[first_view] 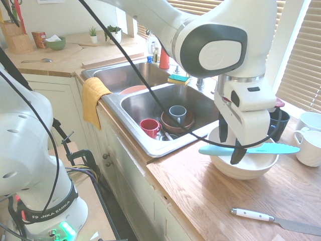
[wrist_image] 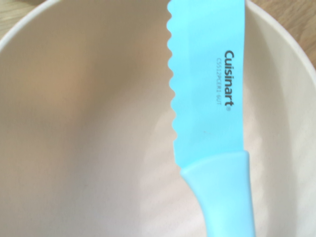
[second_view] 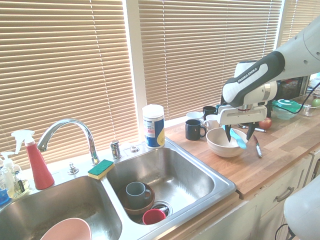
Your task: Put the knife into the sink
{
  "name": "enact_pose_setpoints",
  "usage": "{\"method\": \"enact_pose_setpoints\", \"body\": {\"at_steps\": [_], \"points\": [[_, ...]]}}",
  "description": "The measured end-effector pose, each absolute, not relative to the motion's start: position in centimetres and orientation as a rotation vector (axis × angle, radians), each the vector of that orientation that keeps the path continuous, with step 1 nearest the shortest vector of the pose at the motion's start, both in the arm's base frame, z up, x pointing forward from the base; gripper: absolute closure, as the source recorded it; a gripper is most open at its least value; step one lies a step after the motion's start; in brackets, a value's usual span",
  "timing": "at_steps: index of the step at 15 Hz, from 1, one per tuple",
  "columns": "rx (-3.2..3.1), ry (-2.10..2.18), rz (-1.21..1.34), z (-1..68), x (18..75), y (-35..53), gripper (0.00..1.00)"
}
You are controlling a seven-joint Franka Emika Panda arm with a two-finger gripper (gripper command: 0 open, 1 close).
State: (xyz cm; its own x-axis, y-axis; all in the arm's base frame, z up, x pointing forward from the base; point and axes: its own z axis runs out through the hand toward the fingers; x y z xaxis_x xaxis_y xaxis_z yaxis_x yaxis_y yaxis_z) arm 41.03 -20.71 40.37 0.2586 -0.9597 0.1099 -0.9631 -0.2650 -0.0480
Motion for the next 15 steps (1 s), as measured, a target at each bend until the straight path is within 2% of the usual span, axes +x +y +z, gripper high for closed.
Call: {"method": "enact_pose_setpoints", "body": {"at_steps": [15], "points": [[2.565, -1.817, 0.242, 39.2, 41.1, -21.7, 1.00]]}}
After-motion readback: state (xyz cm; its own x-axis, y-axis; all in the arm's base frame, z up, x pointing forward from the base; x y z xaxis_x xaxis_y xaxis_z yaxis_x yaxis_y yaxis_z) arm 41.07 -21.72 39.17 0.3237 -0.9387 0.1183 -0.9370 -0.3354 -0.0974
